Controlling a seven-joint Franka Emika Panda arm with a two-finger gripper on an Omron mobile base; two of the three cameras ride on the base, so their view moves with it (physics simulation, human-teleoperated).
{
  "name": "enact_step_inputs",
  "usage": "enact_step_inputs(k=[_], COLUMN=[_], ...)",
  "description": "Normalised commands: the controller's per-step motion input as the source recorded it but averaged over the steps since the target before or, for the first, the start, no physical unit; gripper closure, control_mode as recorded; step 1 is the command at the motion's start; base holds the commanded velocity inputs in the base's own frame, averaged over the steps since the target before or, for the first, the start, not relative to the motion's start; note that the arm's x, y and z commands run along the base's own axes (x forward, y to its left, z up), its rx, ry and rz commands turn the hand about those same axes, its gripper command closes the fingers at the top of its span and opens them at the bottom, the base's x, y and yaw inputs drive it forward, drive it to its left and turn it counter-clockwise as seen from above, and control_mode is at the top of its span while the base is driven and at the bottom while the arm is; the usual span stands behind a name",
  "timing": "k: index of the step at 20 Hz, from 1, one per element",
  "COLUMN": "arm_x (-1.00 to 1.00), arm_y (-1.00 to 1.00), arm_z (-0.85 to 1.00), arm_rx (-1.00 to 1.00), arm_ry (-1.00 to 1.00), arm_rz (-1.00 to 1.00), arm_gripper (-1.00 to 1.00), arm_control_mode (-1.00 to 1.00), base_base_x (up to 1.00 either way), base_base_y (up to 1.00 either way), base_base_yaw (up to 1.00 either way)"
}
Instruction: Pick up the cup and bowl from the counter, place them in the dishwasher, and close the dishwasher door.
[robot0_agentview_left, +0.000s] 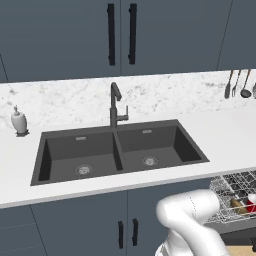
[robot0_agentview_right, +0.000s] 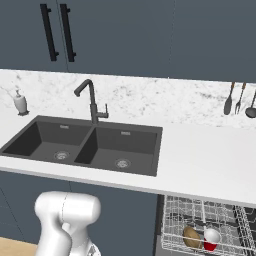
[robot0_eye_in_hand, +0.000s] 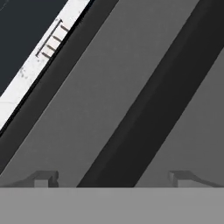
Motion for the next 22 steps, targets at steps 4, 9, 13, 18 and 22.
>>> enact_step_inputs(k=[4, 9, 13, 18, 22], arm_x=[0.66, 0.43, 0.37, 0.76, 0.69], arm_y=[0.18, 0.11, 0.03, 0.04, 0.08], arm_z=[0.03, 0.2, 0.33, 0.2, 0.21], arm_rx=[0.15, 0.23, 0.26, 0.17, 0.11], arm_ry=[-0.15, -0.24, -0.31, -0.25, -0.17], arm_rz=[0.0, 0.0, 0.0, 0.0, 0.0], arm_gripper=[-1.0, -1.0, -1.0, -1.0, -1.0], arm_control_mode=[-1.0, -1.0, -1.0, -1.0, -1.0], base_base_x=[0.0, 0.0, 0.0, 0.0, 0.0], base_base_y=[0.0, 0.0, 0.0, 0.0, 0.0], base_base_yaw=[0.0, 0.0, 0.0, 0.0, 0.0])
